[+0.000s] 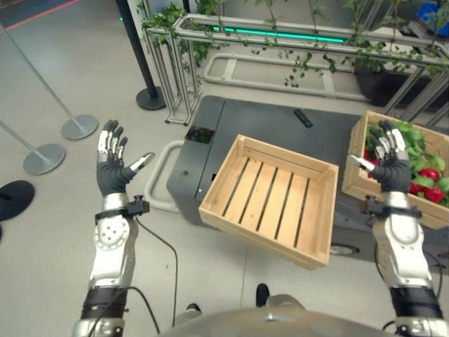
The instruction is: Pick up the fruits from the basket on one side to the basket on the other side
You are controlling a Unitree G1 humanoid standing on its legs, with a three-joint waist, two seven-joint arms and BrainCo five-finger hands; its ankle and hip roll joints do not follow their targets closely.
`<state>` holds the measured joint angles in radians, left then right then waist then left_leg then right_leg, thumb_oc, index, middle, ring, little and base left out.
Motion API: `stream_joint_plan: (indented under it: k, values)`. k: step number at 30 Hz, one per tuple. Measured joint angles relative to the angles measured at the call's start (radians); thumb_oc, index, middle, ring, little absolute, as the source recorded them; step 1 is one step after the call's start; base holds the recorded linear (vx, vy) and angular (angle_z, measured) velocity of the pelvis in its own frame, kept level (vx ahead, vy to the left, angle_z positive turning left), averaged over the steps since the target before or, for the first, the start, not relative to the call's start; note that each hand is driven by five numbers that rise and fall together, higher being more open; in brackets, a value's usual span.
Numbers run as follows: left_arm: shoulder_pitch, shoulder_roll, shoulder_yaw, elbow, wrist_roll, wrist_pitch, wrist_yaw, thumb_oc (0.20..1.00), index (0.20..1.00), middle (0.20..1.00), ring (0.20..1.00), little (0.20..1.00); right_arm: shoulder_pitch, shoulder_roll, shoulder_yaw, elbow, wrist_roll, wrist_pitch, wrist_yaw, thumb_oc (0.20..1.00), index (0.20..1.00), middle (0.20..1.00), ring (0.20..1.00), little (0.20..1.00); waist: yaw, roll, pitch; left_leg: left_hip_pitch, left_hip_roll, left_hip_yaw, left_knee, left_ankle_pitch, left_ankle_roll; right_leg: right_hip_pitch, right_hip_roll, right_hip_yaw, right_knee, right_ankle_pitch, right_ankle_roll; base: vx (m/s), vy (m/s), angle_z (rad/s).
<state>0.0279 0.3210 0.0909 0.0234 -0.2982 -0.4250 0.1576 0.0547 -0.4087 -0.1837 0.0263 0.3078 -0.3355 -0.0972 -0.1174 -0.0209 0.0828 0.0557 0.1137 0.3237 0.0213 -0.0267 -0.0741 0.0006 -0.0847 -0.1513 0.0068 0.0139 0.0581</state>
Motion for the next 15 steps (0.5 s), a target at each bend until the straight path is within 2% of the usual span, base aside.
stream_joint_plan:
  k: [9, 15]
  values:
    - [0.010, 0.000, -0.007, 0.000, 0.000, 0.001, -0.002, 1.000, 1.000, 1.000, 1.000, 1.000, 0.029, 0.009, 0.000, 0.024, 0.000, 0.000, -0.004, 1.000, 1.000, 1.000, 1.000, 1.000, -0.001, 0.006, -0.005, 0.009, -0.017, -0.029, -0.030, 0.017, 0.006, 0.032, -0.006, -0.008, -0.037, 0.010, 0.009, 0.00, -0.018, 0.10]
    - [0.041, 0.005, -0.053, 0.043, 0.001, 0.014, -0.029, 1.000, 1.000, 1.000, 1.000, 1.000, 0.025, 0.009, 0.006, 0.067, -0.003, -0.001, -0.006, 1.000, 1.000, 1.000, 1.000, 1.000, -0.001, 0.011, -0.007, 0.018, -0.018, -0.033, -0.035, 0.018, 0.006, 0.043, -0.007, -0.012, -0.043, 0.010, 0.010, 0.00, 0.000, 0.01]
